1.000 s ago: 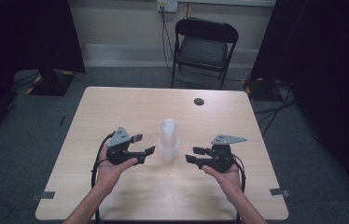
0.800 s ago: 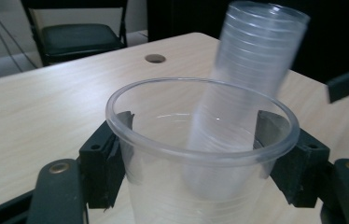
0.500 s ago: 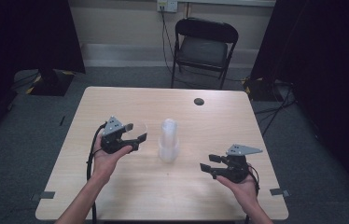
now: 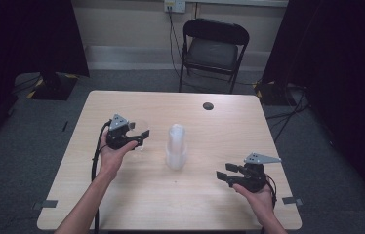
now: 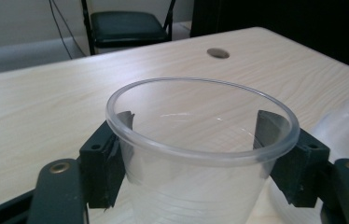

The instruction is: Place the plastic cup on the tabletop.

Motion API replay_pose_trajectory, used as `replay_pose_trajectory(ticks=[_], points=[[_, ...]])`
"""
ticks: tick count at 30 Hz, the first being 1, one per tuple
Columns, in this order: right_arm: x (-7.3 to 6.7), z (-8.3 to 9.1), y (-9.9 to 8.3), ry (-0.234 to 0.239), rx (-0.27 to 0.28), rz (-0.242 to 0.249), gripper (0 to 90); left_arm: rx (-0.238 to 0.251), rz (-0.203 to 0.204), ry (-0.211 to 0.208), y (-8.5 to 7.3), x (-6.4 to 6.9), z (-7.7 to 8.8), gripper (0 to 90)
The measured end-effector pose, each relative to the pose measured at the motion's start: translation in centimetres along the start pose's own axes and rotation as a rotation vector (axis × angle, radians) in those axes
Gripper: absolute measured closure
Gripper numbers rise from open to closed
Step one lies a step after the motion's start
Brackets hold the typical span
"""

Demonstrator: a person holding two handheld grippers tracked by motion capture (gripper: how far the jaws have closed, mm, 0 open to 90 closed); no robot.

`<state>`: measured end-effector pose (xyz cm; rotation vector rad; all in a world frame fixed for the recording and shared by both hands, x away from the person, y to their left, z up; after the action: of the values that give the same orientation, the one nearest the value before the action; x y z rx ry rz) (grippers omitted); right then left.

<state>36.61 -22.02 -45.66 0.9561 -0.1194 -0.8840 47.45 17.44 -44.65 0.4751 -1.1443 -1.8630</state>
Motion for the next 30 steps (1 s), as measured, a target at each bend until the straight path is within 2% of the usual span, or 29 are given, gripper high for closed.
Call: replay_pose_trajectory(ticks=[1, 5, 7, 9, 14, 19, 23, 24, 25, 30], points=[[0.0, 0.0, 0.0, 0.005, 0.000, -0.007, 40.6, -0.007, -0.001, 0.007, -0.1, -0.2, -0.2, 29.0], [0.1, 0.1, -0.1, 0.005, 0.003, -0.010, 40.5, 0.025, 0.009, 0.026, -0.3, -0.9, -1.0, 29.0], [0.0, 0.0, -0.1, 0.007, 0.000, -0.008, 40.5, 0.029, 0.004, 0.023, -0.3, -1.1, -1.3, 29.0], [0.0, 0.0, -0.2, 0.009, -0.005, -0.005, 40.6, 0.016, -0.007, 0.032, -0.6, -1.3, -1.7, 28.8], [0.0, -0.3, -0.3, 0.010, -0.015, -0.003, 40.6, -0.001, 0.002, 0.024, -1.1, -1.6, -2.4, 28.6], [0.0, -0.4, -0.3, 0.010, -0.018, -0.004, 40.6, 0.000, -0.013, 0.032, -1.1, -1.4, -2.8, 28.1], [0.0, -0.5, -0.4, 0.023, -0.024, -0.015, 40.7, -0.007, -0.023, 0.019, -1.2, -1.2, -3.1, 27.5], [0.0, -0.5, -0.4, 0.023, -0.026, -0.015, 40.7, -0.026, -0.025, -0.001, -1.4, -0.9, -3.3, 27.4], [0.0, -0.5, -0.4, 0.023, -0.026, -0.018, 40.7, -0.037, -0.037, -0.004, -1.5, -0.8, -3.4, 27.3], [0.1, -0.4, -0.4, 0.020, -0.023, -0.016, 40.7, -0.057, -0.039, -0.009, -1.7, -0.8, -3.5, 28.1]])
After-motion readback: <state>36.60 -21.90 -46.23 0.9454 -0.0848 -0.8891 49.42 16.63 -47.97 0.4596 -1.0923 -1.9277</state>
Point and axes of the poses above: each handheld gripper's, and its own axes: z roughly backward along the jaws, y roughly out of its top, x roughly to its right, the point moved 3 cm from there along -z, roughly forward along the jaws, and after that the axes turned 6 degrees about -x, right-handed, at the moved point
